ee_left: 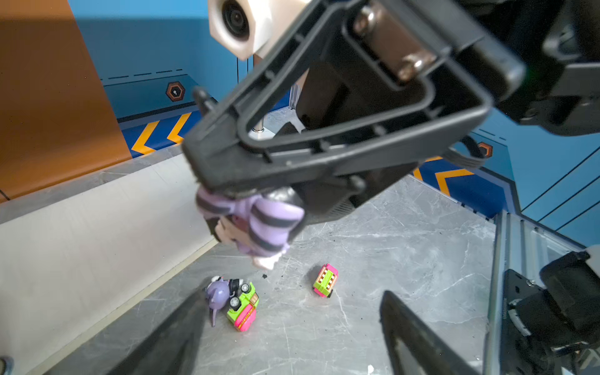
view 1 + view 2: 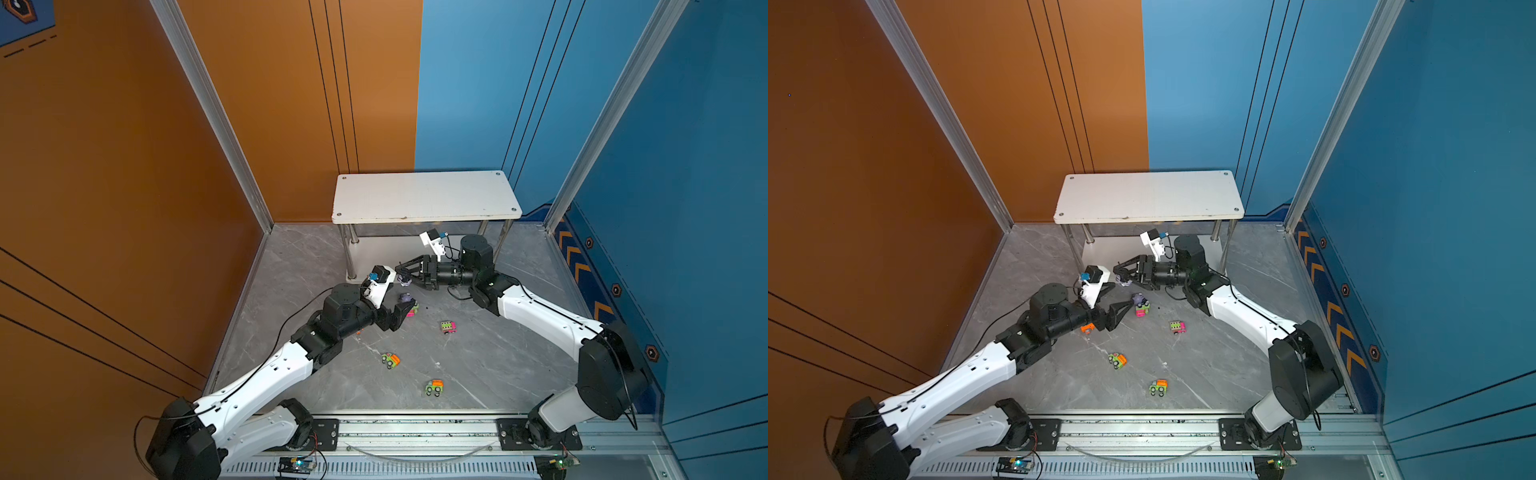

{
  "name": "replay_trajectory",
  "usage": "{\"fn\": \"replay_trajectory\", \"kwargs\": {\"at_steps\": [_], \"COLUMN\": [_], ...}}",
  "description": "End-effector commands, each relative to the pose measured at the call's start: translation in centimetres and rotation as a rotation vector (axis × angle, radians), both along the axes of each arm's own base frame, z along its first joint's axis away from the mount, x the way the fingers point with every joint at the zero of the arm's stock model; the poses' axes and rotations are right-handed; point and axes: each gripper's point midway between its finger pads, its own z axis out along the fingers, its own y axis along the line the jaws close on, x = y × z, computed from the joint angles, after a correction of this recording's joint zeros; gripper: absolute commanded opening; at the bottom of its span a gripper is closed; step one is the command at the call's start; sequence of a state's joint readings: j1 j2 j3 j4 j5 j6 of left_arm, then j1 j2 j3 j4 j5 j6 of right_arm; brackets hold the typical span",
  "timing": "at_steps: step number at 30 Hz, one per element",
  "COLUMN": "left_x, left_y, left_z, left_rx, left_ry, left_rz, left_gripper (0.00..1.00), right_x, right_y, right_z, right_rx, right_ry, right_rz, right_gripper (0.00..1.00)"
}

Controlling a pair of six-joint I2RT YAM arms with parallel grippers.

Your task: Place and organize the plastic toys onto the shelf

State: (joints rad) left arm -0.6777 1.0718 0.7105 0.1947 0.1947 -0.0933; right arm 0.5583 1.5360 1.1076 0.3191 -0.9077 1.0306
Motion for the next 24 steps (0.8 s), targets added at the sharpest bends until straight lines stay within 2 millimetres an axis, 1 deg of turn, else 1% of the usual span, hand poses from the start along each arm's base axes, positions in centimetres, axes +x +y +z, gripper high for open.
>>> {"fn": "replay_trajectory", "kwargs": {"at_steps": [1, 2, 4, 10, 15, 17, 19, 24], "left_x": [0.4, 0.4, 0.3, -0.5, -1.2, -1.4, -1.5, -1.2], "left_y": [-1.0, -1.2, -1.4, -1.5, -1.8, -1.9, -1.8, -0.6], "left_z": [2.7, 3.1, 3.9, 6.3, 7.1, 7.4, 7.8, 8.8], "left_rx": [-0.027, -0.036, -0.056, -0.127, -0.155, -0.165, -0.175, -0.194], "left_ry": [-0.082, -0.092, -0.108, -0.149, -0.174, -0.181, -0.188, -0.223], "left_rz": [-0.027, -0.036, -0.049, -0.094, -0.148, -0.163, -0.164, -0.127], "left_gripper": [0.7, 0.68, 0.67, 0.66, 0.63, 0.59, 0.58, 0.59], "right_x": [-1.8, -2.0, -2.2, -2.4, -2.6, -2.8, -2.8, -3.3], "right_y": [-0.2, -0.3, -0.4, -0.4, -0.1, 0.0, 0.1, 0.5], "right_z": [2.2, 2.5, 2.5, 2.9, 4.2, 4.4, 4.5, 4.6], "right_rx": [0.05, 0.053, 0.053, 0.064, 0.126, 0.149, 0.16, 0.164], "right_ry": [-0.025, -0.031, -0.029, -0.031, -0.023, -0.014, -0.007, -0.001], "right_rz": [0.044, 0.046, 0.048, 0.057, 0.093, 0.106, 0.116, 0.138], "right_gripper": [0.41, 0.41, 0.41, 0.41, 0.42, 0.42, 0.42, 0.42]}}
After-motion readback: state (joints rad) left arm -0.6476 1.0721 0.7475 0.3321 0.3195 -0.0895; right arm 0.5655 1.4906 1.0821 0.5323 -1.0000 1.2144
